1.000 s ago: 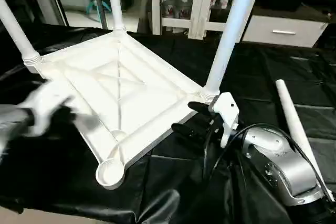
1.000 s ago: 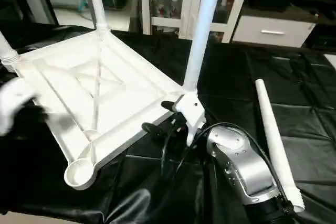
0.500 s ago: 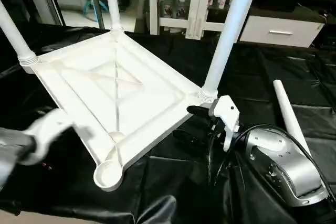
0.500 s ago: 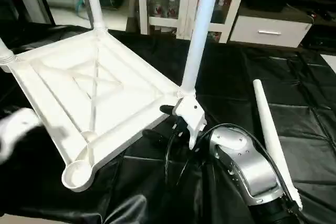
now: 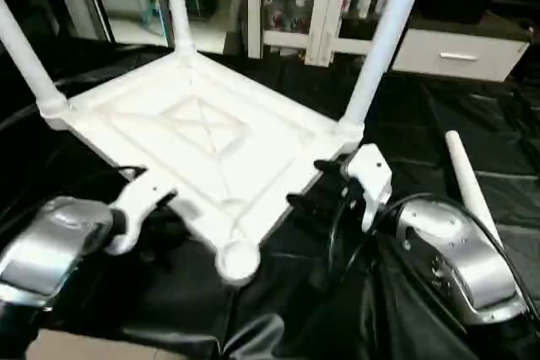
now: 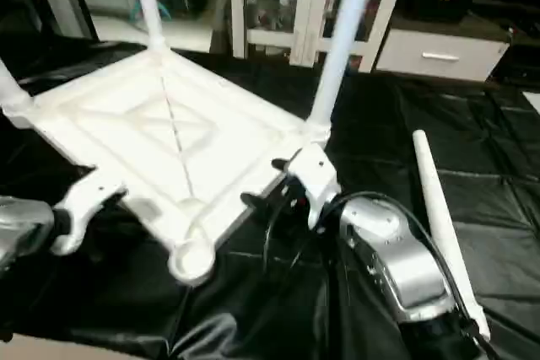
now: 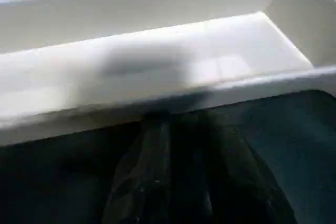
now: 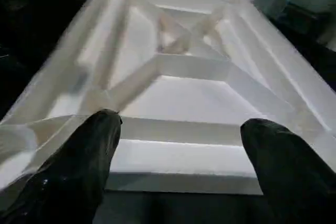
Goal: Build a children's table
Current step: Rotate table base
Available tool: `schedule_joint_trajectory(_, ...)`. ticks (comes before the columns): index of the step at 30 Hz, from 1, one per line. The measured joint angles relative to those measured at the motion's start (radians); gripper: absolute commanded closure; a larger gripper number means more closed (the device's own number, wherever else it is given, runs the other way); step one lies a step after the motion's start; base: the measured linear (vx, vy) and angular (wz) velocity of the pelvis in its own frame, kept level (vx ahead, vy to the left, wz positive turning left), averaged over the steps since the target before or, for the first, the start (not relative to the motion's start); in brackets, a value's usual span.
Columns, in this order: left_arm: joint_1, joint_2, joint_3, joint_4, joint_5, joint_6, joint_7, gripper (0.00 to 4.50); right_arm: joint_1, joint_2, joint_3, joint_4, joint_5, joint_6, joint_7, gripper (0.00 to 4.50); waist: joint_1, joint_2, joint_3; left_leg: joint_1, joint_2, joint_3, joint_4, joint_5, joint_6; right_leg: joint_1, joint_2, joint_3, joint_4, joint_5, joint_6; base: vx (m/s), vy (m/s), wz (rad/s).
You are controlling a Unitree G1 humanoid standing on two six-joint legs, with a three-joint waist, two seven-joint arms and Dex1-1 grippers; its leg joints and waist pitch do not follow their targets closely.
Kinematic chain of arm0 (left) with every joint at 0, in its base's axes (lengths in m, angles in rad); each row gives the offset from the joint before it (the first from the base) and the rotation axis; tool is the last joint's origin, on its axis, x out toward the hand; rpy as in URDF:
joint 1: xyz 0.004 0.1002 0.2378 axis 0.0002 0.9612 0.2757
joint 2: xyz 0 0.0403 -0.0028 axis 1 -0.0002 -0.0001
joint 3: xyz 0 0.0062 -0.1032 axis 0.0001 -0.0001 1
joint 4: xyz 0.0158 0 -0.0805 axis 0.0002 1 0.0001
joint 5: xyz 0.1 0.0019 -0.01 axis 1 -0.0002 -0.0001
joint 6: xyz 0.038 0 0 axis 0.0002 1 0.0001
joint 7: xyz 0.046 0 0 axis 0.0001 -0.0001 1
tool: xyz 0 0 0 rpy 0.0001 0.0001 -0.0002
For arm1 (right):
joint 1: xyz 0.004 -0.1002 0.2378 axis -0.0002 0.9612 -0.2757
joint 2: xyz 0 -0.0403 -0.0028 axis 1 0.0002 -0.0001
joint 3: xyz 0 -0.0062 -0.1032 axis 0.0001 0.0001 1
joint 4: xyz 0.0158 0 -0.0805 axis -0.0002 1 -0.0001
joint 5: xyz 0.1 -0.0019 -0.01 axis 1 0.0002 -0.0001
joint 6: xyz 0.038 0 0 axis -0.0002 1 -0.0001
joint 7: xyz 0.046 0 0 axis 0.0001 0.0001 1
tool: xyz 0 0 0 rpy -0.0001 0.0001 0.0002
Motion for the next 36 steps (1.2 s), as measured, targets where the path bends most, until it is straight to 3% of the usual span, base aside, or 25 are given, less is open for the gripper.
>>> schedule_joint_trajectory(3, -0.016, -0.079, -0.057, 0.022, 0.008, -0.035, 0.025, 3.42, -0.017, 0.012, -0.020, 0.011, -0.002, 0.004, -0.041, 0.43, -0.002, -0.001, -0.001, 0.000, 0.000, 0.001, 0.000, 0.001, 0.001, 0.002, 0.000, 0.001, 0.000, 0.000, 0.000, 0.000, 0.000, 0.00)
schedule_joint_trajectory(9, -0.032, -0.167, -0.084, 0.047, 0.012, -0.054, 0.068, 3.42, -0.007, 0.017, -0.048, 0.006, 0.000, 0.029, -0.070, 0.43, -0.006, 0.002, -0.001, -0.001, 0.000, 0.000, 0.000, 0.001, 0.001, 0.001, 0.000, 0.000, 0.000, 0.000, 0.001, 0.000, 0.000, 0.00)
schedule_joint_trajectory(13, -0.020, -0.170, -0.104, -0.003, 0.009, -0.037, 0.081, 3.42, 0.006, 0.027, -0.054, -0.031, 0.000, 0.049, -0.097, 0.43, -0.009, 0.003, 0.000, -0.001, 0.001, 0.000, 0.000, 0.001, 0.001, 0.000, 0.000, 0.000, 0.000, 0.000, 0.001, 0.000, 0.000, 0.00)
schedule_joint_trajectory(18, 0.041, -0.176, -0.053, -0.166, -0.043, -0.016, 0.089, 3.42, 0.009, 0.052, -0.109, -0.082, -0.017, 0.157, -0.219, 0.43, -0.010, 0.003, -0.001, -0.001, 0.001, 0.000, 0.000, 0.001, 0.001, 0.001, 0.000, 0.000, -0.001, 0.000, 0.001, 0.000, 0.000, 0.00)
schedule_joint_trajectory(21, 0.099, -0.291, 0.024, -0.233, -0.085, -0.038, 0.154, 3.42, 0.042, 0.073, -0.146, -0.131, -0.028, 0.225, -0.279, 0.43, -0.007, 0.003, -0.001, -0.001, 0.001, 0.000, 0.000, 0.001, 0.001, 0.002, 0.000, 0.000, -0.003, 0.000, 0.002, 0.000, 0.000, 0.00)
schedule_joint_trajectory(24, 0.174, -0.389, 0.054, -0.300, -0.110, -0.101, 0.242, 3.42, 0.087, 0.092, -0.157, -0.189, -0.029, 0.259, -0.310, 0.43, -0.012, 0.003, -0.001, -0.001, 0.001, 0.000, 0.000, 0.001, 0.001, 0.002, 0.000, 0.000, -0.004, -0.001, 0.003, 0.000, 0.000, 0.00)
schedule_joint_trajectory(27, 0.261, -0.454, 0.114, -0.365, -0.117, -0.153, 0.337, 3.42, 0.125, 0.094, -0.164, -0.248, -0.022, 0.284, -0.325, 0.43, -0.031, 0.003, -0.001, -0.001, 0.001, 0.000, -0.002, 0.001, 0.001, 0.001, 0.001, 0.000, -0.004, -0.001, 0.006, 0.000, 0.000, 0.00)
schedule_joint_trajectory(32, 0.347, -0.506, 0.136, -0.378, -0.034, -0.234, 0.509, 3.42, 0.132, 0.102, -0.167, -0.308, -0.035, 0.336, -0.371, 0.43, -0.044, -0.001, 0.000, -0.001, 0.001, -0.002, -0.002, 0.001, 0.000, 0.001, 0.002, 0.000, -0.004, -0.004, 0.014, 0.000, 0.000, 0.00)
schedule_joint_trajectory(36, 0.329, -0.539, 0.146, -0.336, 0.012, -0.277, 0.582, 3.42, 0.130, 0.130, -0.155, -0.308, -0.042, 0.366, -0.393, 0.43, -0.044, -0.005, 0.000, -0.001, 0.001, -0.002, -0.001, 0.001, 0.000, 0.002, 0.002, 0.000, -0.005, -0.003, 0.017, 0.000, 0.000, 0.00)
